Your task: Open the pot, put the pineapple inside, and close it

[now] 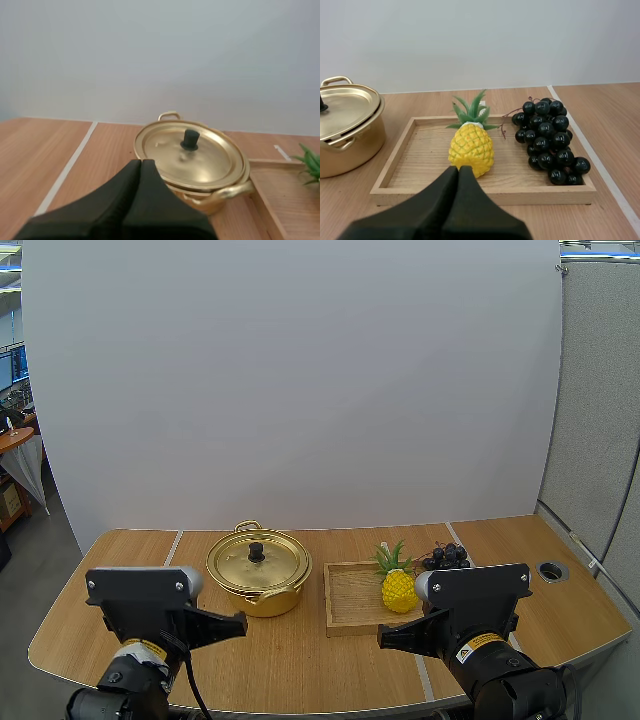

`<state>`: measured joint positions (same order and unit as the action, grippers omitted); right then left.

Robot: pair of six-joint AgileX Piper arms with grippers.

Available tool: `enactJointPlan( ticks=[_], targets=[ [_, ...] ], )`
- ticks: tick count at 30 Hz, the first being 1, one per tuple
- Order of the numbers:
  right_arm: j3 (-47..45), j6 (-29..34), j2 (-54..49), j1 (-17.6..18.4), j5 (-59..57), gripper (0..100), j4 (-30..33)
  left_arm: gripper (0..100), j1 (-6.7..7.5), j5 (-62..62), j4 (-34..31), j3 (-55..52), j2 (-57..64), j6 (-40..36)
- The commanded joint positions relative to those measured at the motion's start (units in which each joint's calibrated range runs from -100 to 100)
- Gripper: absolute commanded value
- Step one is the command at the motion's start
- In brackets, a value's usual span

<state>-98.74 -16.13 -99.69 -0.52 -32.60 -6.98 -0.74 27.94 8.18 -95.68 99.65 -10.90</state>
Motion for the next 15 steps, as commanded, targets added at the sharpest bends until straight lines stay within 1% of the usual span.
enactJointPlan(
  ticks=[1, 7, 11, 15],
  targets=[
    [4.7, 0.2, -0.3, -0.3, 0.0, 0, 0.4, 0, -0.13, -0.8, 0.2, 4.9, 0.3, -0.6],
    [17.3, 0.2, -0.3, -0.3, -5.0, 0, 0.4, 0, -0.13, 6.3, -6.3, 16.4, 0.3, -0.6],
    [25.1, 0.2, -0.3, -0.3, -13.4, 0, 0.4, 0, -0.13, 14.1, -7.2, 22.9, 0.3, -0.6],
    [31.0, 0.2, -0.3, -0.3, -24.1, 0, 0.4, 0, -0.13, 27.1, -7.2, 29.4, 0.3, -0.6]
  ],
)
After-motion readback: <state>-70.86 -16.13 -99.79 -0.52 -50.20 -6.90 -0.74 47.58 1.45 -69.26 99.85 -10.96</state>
